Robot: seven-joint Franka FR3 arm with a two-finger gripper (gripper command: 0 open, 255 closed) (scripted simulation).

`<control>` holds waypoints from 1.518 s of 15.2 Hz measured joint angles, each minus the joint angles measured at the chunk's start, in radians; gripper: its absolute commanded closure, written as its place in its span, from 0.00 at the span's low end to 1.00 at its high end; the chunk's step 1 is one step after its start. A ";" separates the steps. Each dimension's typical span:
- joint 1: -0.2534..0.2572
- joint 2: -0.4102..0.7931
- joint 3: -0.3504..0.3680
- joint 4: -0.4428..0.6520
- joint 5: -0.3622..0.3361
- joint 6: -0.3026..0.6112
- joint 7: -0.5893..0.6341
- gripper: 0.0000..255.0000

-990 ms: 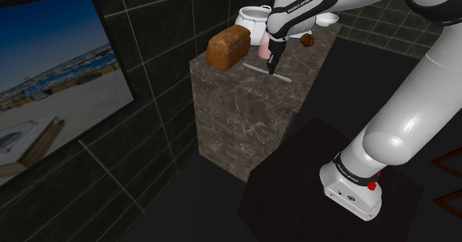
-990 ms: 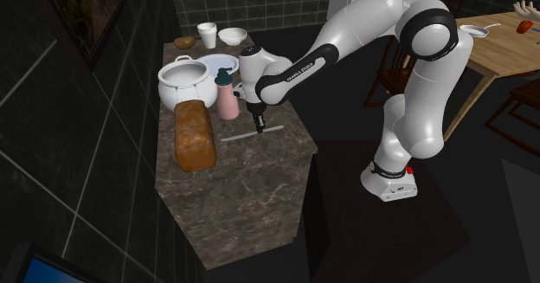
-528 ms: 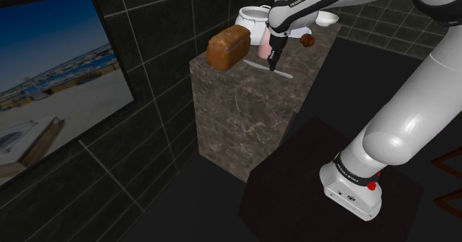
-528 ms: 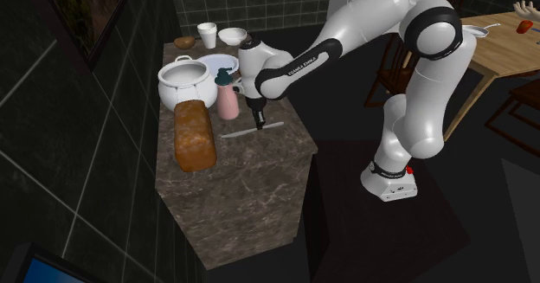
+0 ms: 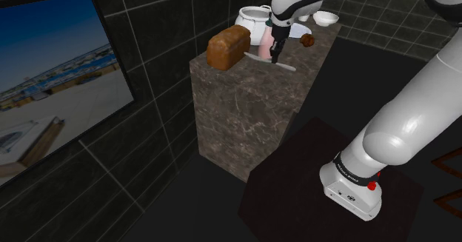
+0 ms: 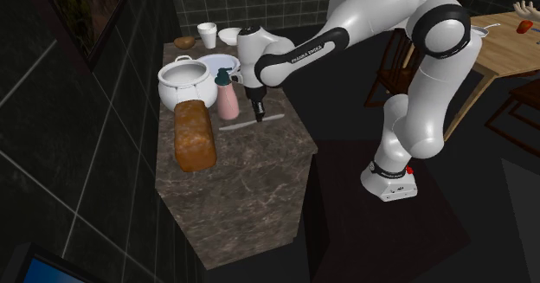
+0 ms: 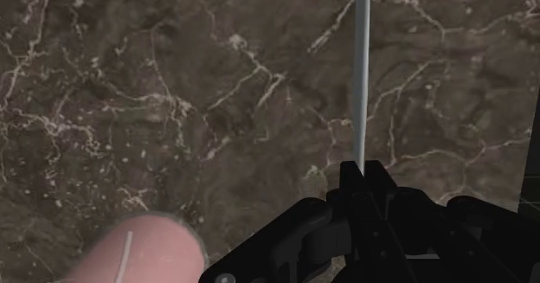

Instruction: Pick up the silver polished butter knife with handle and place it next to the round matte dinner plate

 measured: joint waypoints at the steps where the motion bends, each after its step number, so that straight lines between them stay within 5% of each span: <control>1: 0.000 -0.009 0.001 0.004 -0.002 -0.013 0.002 1.00; 8: -0.012 -0.026 -0.013 0.067 -0.007 -0.092 -0.024 1.00; 23: -0.207 0.238 -0.167 0.393 0.084 -0.163 -0.399 1.00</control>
